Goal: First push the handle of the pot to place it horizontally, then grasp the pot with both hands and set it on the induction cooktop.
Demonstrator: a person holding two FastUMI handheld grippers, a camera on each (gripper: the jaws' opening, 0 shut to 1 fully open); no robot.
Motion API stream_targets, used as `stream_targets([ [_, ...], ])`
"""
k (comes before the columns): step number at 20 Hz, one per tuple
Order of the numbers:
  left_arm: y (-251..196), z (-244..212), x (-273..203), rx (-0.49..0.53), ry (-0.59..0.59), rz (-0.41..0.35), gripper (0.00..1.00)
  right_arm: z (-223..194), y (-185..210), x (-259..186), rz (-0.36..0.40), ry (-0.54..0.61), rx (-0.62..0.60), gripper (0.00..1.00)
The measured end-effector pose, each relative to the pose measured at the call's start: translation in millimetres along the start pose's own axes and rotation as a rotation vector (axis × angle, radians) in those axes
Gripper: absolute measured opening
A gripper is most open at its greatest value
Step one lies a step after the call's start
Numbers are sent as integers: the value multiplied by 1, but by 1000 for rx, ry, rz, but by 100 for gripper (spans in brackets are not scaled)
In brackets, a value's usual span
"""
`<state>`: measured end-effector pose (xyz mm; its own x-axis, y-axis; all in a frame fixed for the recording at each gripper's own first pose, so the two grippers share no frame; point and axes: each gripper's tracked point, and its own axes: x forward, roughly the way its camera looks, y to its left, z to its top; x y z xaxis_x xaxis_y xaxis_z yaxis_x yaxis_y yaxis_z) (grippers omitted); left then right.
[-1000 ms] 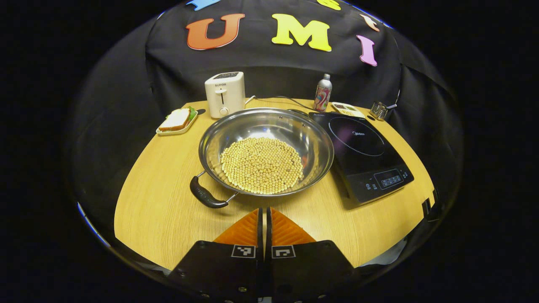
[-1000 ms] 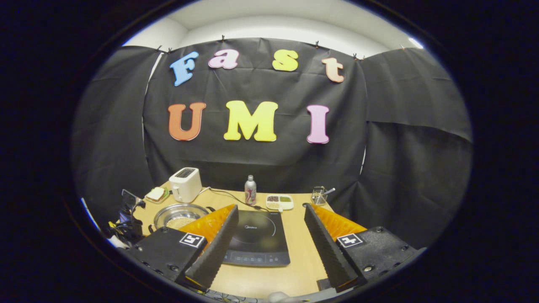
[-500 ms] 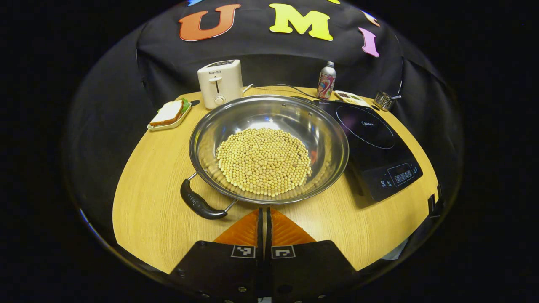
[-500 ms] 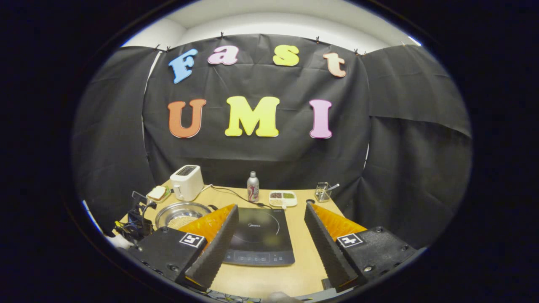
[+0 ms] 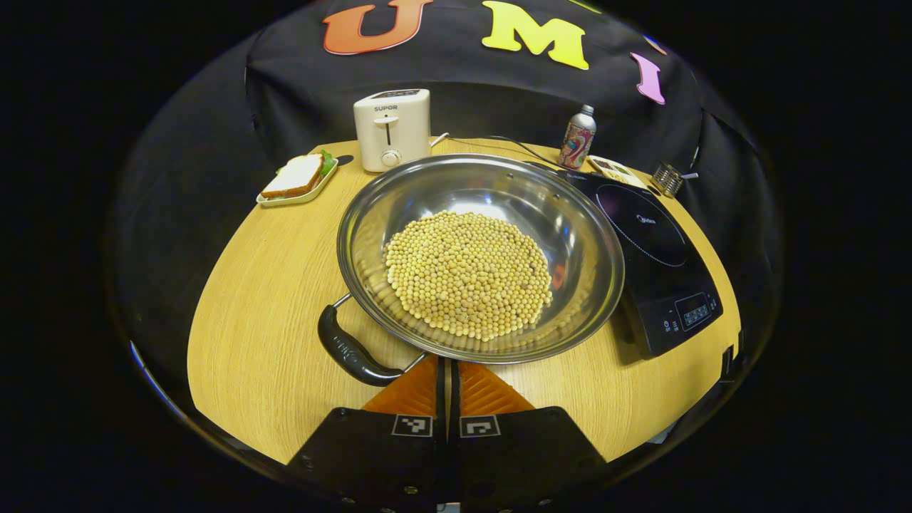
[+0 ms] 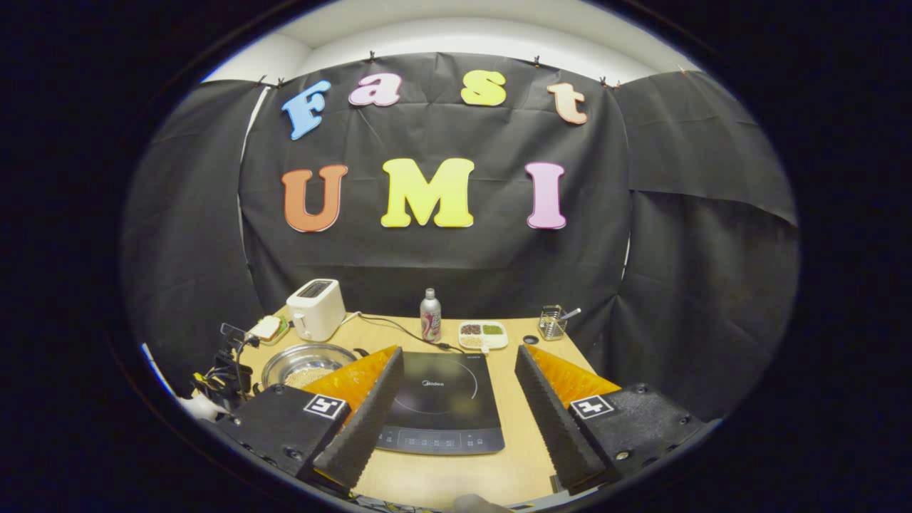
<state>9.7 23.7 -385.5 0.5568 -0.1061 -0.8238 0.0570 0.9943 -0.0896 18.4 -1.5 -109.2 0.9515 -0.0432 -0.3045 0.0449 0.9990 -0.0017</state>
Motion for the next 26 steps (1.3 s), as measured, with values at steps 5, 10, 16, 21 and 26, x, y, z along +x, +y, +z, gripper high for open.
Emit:
stream_targets([
  [5,13,7,5,-46,2,28,10,3,3,5,10,0,-4,99],
  [10,33,15,11,-84,0,60,11,-1,-1,6,5,9,-2,98],
  [16,58,25,20,-166,-5,100,10,-3,-4,6,-6,16,-6,98],
  [21,70,32,27,-177,-9,119,0,-3,-4,8,-10,19,-13,98],
  [26,82,40,31,-204,-10,129,10,-4,-2,9,-7,23,-19,98],
])
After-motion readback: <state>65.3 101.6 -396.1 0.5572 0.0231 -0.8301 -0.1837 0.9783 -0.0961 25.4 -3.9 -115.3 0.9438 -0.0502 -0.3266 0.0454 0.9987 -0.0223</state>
